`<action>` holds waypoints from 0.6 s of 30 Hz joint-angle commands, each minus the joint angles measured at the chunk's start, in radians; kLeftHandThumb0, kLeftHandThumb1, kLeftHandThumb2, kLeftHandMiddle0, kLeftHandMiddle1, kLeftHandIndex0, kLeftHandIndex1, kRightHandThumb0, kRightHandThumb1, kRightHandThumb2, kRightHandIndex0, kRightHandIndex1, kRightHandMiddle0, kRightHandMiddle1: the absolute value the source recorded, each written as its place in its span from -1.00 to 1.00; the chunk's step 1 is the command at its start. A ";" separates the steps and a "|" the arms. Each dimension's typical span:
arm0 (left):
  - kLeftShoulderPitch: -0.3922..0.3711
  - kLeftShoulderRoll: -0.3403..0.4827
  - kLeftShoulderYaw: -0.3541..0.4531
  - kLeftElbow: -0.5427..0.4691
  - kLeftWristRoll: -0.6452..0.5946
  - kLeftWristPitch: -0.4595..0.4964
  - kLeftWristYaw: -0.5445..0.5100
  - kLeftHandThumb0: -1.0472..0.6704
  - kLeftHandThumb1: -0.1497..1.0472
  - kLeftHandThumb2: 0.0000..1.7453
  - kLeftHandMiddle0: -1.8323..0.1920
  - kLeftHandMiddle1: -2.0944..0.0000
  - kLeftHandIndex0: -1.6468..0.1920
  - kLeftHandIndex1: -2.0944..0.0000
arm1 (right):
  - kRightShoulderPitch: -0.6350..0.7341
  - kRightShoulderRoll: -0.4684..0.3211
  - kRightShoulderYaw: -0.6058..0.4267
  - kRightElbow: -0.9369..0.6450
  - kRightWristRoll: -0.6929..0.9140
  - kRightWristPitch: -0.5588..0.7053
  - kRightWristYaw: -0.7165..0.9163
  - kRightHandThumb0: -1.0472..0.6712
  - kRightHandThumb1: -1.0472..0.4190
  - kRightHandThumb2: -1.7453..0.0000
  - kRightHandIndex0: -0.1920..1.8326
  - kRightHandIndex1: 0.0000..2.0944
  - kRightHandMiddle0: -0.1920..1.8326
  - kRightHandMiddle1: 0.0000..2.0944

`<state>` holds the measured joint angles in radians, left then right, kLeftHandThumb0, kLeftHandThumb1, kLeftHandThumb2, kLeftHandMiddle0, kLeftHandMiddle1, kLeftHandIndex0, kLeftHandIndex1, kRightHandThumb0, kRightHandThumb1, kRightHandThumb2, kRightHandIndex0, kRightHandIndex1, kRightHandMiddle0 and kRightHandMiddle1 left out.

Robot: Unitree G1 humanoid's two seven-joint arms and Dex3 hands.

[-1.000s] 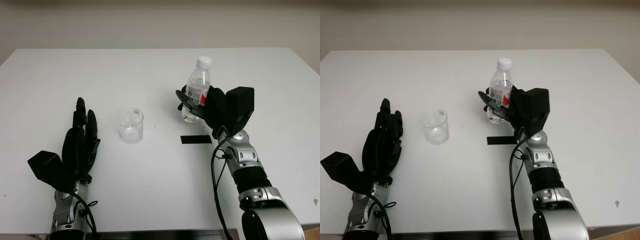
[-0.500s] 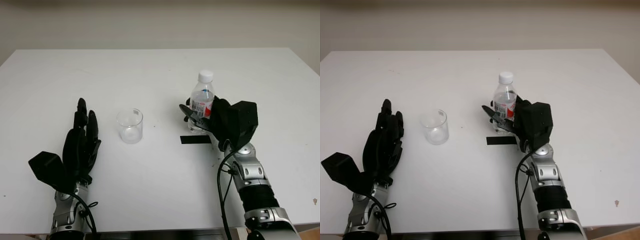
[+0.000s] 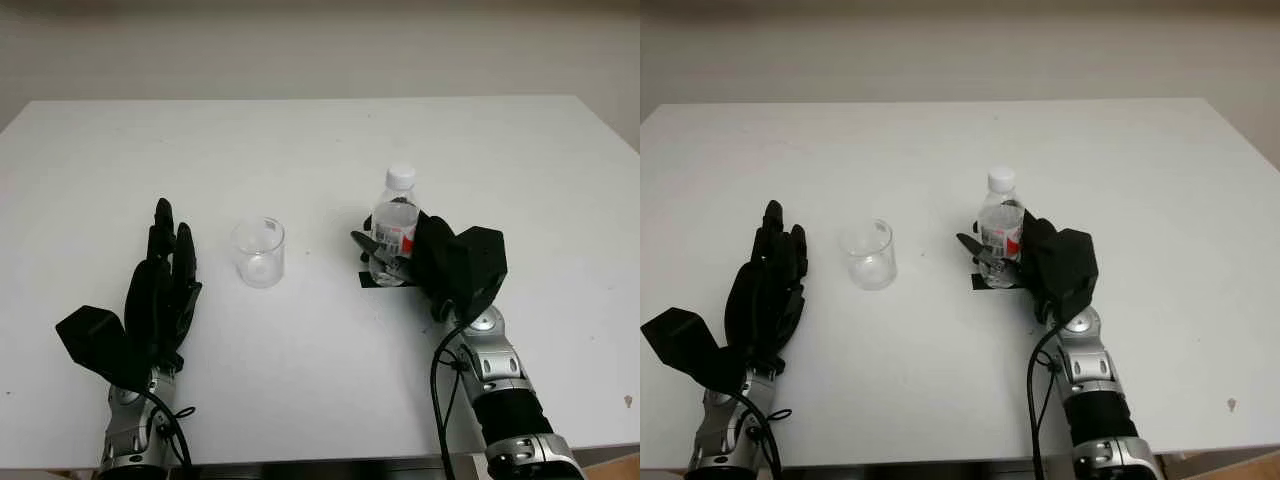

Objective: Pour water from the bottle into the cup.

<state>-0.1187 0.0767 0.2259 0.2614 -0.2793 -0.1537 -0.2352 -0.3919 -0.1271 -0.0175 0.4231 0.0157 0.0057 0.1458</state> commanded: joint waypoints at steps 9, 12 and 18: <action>0.054 0.003 0.008 0.015 -0.007 0.033 -0.001 -0.67 1.00 -0.46 1.00 0.95 0.99 0.95 | 0.019 0.037 0.004 0.001 0.013 0.015 -0.004 -0.34 -1.00 0.41 0.58 1.00 0.14 1.00; 0.054 0.007 0.011 0.017 -0.016 0.034 -0.014 -0.67 1.00 -0.46 1.00 0.95 1.00 0.95 | 0.021 0.039 0.004 0.015 0.018 -0.002 0.007 -0.34 -1.00 0.42 0.54 1.00 0.13 1.00; 0.055 0.011 0.024 -0.003 -0.042 0.073 -0.020 -0.68 1.00 -0.47 0.99 0.95 0.99 0.95 | 0.024 0.033 0.016 0.051 0.004 -0.081 0.028 -0.40 -1.00 0.59 -0.23 1.00 -0.40 1.00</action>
<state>-0.1034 0.0875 0.2447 0.2296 -0.3158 -0.0982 -0.2545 -0.3809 -0.0942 -0.0076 0.4615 0.0234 -0.0616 0.1681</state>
